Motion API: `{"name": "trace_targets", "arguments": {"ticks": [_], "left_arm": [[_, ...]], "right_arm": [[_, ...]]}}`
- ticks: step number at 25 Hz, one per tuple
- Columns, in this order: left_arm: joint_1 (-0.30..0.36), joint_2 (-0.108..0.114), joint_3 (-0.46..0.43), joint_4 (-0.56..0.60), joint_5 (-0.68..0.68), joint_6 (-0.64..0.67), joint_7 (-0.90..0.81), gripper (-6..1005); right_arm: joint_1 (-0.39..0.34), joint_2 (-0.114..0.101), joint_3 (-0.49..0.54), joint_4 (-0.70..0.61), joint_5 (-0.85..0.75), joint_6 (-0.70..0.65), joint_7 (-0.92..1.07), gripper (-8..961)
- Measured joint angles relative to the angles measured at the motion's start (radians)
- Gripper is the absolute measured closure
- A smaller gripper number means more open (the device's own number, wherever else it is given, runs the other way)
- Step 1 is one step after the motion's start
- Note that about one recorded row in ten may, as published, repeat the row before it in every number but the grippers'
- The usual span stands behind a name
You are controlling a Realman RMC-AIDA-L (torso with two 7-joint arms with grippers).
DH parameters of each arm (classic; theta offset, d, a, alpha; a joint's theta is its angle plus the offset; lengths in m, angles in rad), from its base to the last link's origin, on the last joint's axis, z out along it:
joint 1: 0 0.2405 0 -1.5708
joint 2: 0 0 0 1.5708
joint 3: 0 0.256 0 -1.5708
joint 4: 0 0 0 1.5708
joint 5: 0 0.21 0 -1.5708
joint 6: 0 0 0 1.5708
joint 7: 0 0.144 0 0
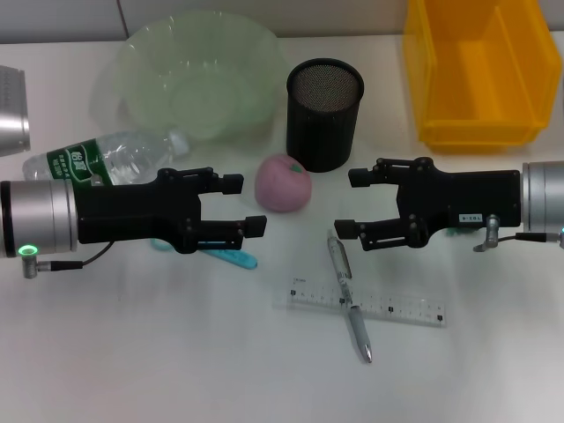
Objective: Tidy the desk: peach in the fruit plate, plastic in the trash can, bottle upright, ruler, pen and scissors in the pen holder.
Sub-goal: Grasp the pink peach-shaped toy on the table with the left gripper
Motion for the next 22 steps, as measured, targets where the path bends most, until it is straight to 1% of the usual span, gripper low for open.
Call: {"name": "trace_targets", "arguments": {"ticks": [22], "left_arm": [[-0.016, -0.003, -0.003, 0.004, 0.000, -0.013, 0.000, 243]], "right_arm": [[-0.012, 0.000, -0.002, 0.002, 0.000, 0.008, -0.007, 115]]}}
